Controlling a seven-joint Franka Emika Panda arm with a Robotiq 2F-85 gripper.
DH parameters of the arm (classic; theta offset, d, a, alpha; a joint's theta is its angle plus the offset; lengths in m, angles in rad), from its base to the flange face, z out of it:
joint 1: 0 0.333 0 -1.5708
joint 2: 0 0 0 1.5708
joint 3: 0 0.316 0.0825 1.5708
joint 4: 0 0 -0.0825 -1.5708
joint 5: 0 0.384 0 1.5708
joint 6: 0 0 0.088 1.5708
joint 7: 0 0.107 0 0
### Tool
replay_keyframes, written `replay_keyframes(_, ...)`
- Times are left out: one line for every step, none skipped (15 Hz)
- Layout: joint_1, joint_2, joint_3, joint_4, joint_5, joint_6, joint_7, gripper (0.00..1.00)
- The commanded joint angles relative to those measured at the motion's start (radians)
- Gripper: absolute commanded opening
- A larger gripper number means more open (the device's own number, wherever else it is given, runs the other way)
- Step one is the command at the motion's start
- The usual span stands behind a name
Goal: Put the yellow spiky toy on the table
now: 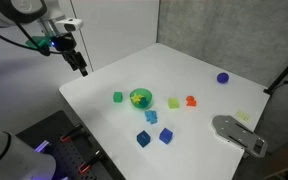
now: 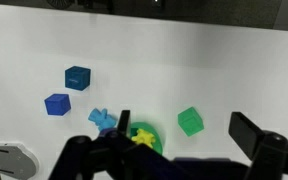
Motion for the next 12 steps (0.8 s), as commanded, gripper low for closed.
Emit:
replay_keyframes(0.017,0.003,-0.017,0.001,-0.012,-0.002,0.009,1.00)
replay_keyframes(0.017,0.003,-0.017,0.001,-0.012,-0.002,0.009,1.00)
replay_keyframes(0.017,0.003,-0.017,0.001,-0.012,-0.002,0.009,1.00)
replay_keyframes(0.017,0.003,-0.017,0.001,-0.012,-0.002,0.009,1.00)
replay_keyframes(0.017,0.003,-0.017,0.001,-0.012,-0.002,0.009,1.00)
replay_keyframes(0.015,0.024,-0.021,0.019,-0.007,-0.001,0.007,1.00)
replay_keyframes(0.013,0.036,-0.023,0.028,-0.005,-0.001,0.006,1.00)
replay_keyframes(0.013,0.050,-0.026,0.038,-0.002,0.001,0.003,1.00)
replay_keyframes(0.010,0.071,-0.028,0.052,-0.003,0.007,0.003,1.00)
replay_keyframes(0.007,0.095,-0.031,0.068,-0.002,0.012,0.001,1.00)
replay_keyframes(0.007,0.121,-0.036,0.085,0.001,0.020,-0.003,1.00)
replay_keyframes(0.004,0.151,-0.043,0.108,0.001,0.022,-0.008,1.00)
